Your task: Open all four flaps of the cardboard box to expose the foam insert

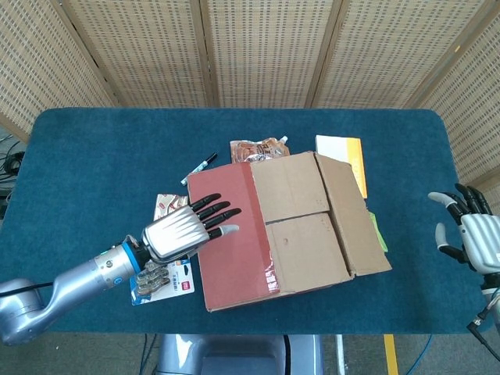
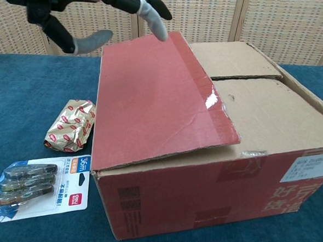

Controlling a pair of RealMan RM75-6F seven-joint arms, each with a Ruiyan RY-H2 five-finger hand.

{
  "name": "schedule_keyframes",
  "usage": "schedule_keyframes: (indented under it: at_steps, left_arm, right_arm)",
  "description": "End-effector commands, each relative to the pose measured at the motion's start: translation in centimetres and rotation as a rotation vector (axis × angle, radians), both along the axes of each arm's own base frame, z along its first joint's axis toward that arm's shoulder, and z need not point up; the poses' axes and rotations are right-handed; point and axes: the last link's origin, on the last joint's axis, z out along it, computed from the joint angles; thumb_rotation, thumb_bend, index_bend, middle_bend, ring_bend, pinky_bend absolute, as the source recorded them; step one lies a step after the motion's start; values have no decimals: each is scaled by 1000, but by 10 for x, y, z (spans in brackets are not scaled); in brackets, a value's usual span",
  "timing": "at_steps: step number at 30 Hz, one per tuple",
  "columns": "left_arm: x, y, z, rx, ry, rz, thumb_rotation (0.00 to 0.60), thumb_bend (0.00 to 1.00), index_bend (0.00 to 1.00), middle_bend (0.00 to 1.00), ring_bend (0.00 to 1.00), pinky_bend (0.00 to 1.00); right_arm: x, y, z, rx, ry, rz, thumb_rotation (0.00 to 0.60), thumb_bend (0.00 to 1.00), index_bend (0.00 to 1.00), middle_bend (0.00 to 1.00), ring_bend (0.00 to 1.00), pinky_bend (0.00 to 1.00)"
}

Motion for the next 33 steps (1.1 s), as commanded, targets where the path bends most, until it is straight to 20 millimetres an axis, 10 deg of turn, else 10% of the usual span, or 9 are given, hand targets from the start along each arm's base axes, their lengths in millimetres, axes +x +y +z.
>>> schedule_keyframes:
  at_steps: [1,24,29,33]
  left_arm:
    - [19,6,-11,-32,14,-23,591,813,138,0,20,16]
    - [91,31,-78,-167,67,0,596,849,138,0,17,16]
    - [97,32,-84,-202,63,63,311,902,138,4,17,16]
    - [98,33,-83,-208,62,94,307,958,138,28,20,16]
  right_arm:
    - [-2,3,-2,-2,6,-5,600,672,183,226,0,0]
    - [-20,19,-12,-14,-9,-32,600,672,181,226,0,0]
    - [-23,20,-11,-17,-19,-40,600,672,180,226,0,0]
    - [-26,22,-11,-16,-26,-50,600,672,180,226,0,0]
